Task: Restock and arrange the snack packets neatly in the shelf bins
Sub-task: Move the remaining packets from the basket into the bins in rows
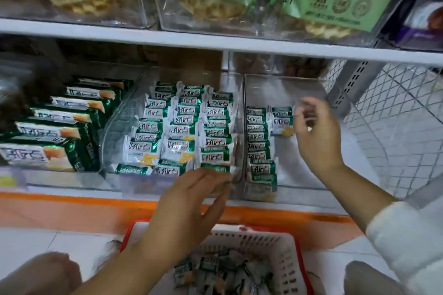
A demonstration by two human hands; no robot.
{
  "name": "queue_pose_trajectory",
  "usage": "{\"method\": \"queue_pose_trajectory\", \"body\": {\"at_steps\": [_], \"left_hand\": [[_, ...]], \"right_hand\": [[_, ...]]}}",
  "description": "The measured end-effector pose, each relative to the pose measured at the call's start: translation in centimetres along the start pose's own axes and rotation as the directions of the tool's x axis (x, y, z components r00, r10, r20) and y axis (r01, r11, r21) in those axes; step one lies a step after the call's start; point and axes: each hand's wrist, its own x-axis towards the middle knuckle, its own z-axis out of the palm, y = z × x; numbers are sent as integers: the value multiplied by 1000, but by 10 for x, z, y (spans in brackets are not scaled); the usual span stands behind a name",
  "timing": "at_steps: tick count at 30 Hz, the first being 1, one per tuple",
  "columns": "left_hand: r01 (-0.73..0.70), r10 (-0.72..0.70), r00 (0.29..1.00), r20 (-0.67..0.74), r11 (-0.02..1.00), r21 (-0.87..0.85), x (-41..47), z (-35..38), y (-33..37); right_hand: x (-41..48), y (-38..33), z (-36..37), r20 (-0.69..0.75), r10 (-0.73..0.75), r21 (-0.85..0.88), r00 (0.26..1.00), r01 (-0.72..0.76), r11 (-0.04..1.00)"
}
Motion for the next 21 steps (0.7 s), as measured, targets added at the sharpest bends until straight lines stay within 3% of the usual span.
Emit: {"method": "queue_pose_trajectory", "body": {"at_steps": [2,4,5,7,8,9,10,12,14,17,21], "left_hand": [[42,-44,988,146,999,11,-26,3,-9],[145,-151,935,322,989,43,-61,15,-26],[185,-197,903,381,980,68,-79,24,-36],[304,-321,817,479,946,116,-119,45,-58],[373,-388,753,532,917,141,-136,55,-64],[472,-465,672,577,869,151,-157,68,-74],[590,-534,583,612,796,134,-178,78,-81],[755,-607,447,657,650,87,-214,94,-90],[766,-624,407,667,631,122,-238,107,-96],[786,-669,361,650,594,174,-261,123,-117],[838,-693,355,628,534,116,-264,134,-139]], "right_hand": [[-44,-41,-7,58,-225,108,973,218,970],[-92,-61,-5,294,-314,164,903,276,947],[-117,-61,0,470,-276,144,838,236,961],[-165,-35,20,807,-62,-24,587,136,990],[-189,-15,32,887,92,-139,452,72,988],[-213,13,44,905,214,-235,368,13,972],[-235,38,53,895,300,-296,331,-66,953],[-269,79,63,835,428,-362,345,-241,900],[-295,105,69,739,584,-474,336,-356,805],[-324,124,86,736,624,-528,261,-357,771],[-327,127,127,747,605,-522,275,-321,790]]}}
